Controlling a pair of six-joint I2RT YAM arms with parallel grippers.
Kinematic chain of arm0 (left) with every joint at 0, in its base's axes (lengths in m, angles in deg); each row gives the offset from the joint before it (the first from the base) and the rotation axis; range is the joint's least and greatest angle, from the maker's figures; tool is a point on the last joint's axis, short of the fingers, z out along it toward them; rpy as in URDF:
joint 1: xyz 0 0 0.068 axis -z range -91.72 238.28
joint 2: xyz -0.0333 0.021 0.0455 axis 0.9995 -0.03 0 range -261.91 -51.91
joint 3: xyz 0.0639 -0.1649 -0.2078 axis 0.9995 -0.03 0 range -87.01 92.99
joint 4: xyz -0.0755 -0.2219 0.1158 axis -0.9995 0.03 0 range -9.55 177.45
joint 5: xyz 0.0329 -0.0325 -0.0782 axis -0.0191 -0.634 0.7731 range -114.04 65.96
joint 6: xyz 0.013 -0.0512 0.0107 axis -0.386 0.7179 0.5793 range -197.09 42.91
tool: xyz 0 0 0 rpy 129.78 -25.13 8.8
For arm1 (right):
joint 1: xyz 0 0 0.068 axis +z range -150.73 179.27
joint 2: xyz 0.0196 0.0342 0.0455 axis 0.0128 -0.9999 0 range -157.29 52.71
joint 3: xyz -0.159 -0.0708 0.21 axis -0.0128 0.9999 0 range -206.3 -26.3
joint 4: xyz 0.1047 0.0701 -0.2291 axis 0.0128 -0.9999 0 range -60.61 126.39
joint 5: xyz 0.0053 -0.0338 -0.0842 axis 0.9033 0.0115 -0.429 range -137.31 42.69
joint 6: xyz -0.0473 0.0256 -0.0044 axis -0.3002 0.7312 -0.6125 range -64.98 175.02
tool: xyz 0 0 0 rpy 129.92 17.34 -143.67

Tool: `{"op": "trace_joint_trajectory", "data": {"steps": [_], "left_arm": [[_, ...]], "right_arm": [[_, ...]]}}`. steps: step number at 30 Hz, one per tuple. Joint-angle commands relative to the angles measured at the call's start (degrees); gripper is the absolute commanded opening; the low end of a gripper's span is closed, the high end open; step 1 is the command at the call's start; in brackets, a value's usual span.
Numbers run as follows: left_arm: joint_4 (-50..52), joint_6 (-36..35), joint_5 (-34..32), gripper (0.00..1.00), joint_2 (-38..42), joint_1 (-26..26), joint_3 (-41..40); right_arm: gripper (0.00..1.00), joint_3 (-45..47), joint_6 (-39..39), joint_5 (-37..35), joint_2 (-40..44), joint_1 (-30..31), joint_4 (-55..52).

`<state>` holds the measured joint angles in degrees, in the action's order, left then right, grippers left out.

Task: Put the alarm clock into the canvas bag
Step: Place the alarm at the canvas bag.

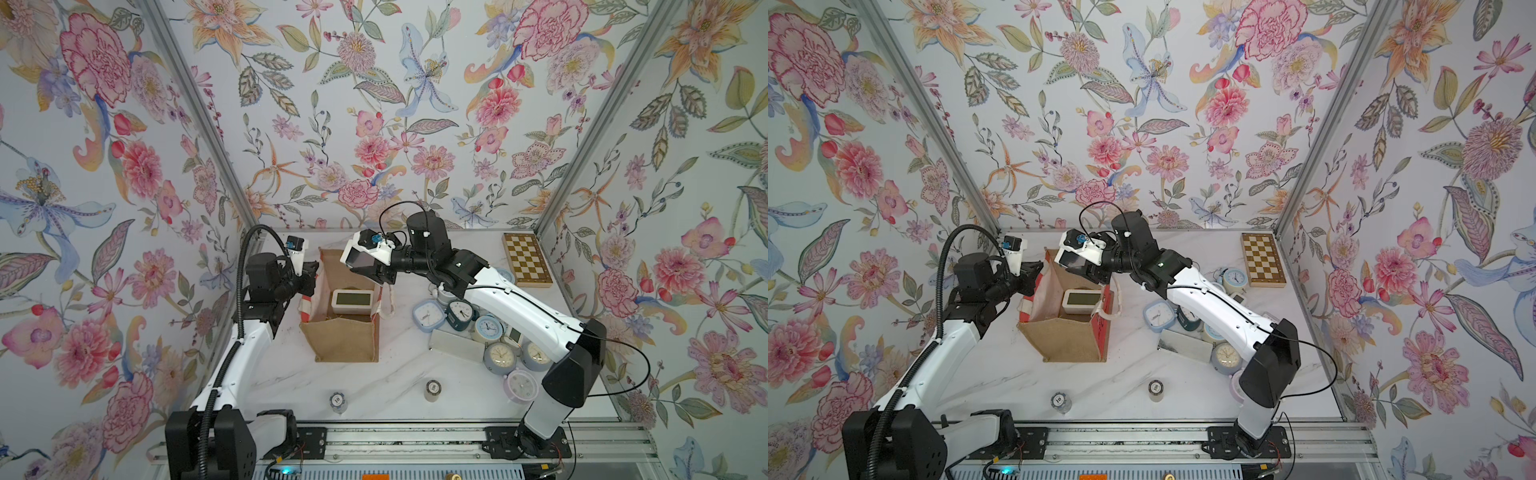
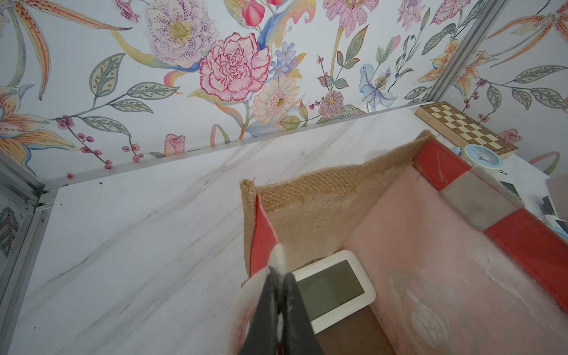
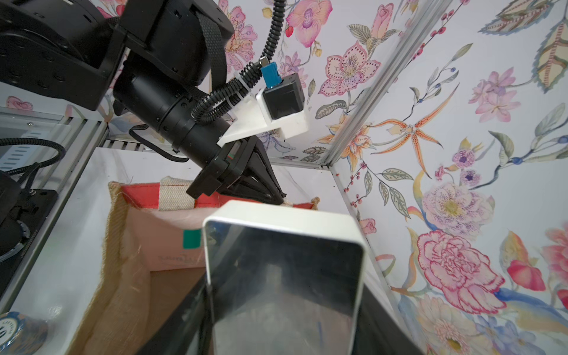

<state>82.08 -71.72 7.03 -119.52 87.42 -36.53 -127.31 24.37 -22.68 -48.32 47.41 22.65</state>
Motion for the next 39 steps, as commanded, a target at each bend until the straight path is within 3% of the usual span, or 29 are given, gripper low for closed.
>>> {"op": "trace_joint_trajectory", "data": {"steps": [1, 10, 21, 39], "left_arm": [[-0.79, -0.44, -0.22, 0.07, 1.51, -0.28, -0.81], [-0.86, -0.44, -0.23, 0.07, 1.93, -0.23, -0.92], [-0.92, -0.44, -1.1, 0.05, 2.49, -0.32, -1.0], [-0.79, -0.62, -1.22, 0.04, 2.61, -0.37, -1.0]], "right_arm": [[0.24, -4.73, -4.28, 1.23, -4.26, 0.95, 1.82], [0.22, -11.61, -12.48, 1.38, -14.72, 1.78, -3.0], [0.21, -19.07, -22.05, -11.87, -25.11, 2.56, -14.06], [0.27, -28.01, -23.36, -23.8, -37.68, 4.14, -23.36]]}}
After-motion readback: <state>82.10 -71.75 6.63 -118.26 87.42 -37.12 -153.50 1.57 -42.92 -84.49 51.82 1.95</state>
